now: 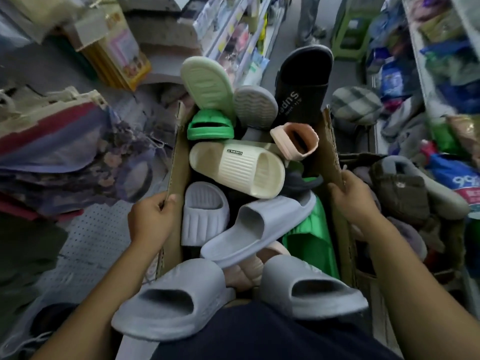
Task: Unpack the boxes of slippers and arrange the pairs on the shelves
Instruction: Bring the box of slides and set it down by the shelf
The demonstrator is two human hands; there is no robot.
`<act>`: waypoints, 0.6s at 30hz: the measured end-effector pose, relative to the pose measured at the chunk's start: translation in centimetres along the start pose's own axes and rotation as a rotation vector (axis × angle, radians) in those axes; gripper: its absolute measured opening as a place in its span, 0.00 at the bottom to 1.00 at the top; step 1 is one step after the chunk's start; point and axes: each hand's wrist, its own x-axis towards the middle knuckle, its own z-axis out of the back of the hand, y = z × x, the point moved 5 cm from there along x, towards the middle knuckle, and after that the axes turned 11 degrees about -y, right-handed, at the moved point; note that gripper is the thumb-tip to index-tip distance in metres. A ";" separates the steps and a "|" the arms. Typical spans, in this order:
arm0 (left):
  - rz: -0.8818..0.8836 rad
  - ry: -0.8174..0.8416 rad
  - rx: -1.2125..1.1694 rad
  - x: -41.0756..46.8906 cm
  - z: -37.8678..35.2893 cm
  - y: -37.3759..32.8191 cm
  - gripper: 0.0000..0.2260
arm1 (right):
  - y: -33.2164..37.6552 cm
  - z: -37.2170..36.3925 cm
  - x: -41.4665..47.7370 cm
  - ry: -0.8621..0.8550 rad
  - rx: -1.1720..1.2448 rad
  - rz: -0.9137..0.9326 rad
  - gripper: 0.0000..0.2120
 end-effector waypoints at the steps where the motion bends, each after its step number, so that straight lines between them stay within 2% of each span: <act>1: -0.006 0.002 -0.004 1.6 -0.9 -0.9 0.21 | 0.2 -0.1 1.5 -0.005 -0.005 -0.007 0.07; 8: -0.085 0.070 -0.033 13.2 -9.1 -5.6 0.19 | 0.5 -1.3 11.9 -0.062 -0.032 -0.087 0.07; 13: -0.190 0.145 -0.084 24.2 -15.8 -9.8 0.19 | 2.2 -2.6 19.2 -0.165 -0.021 -0.194 0.06; 18: -0.230 0.186 -0.114 33.6 -19.5 -14.6 0.12 | 5.0 -3.0 25.6 -0.236 -0.048 -0.259 0.07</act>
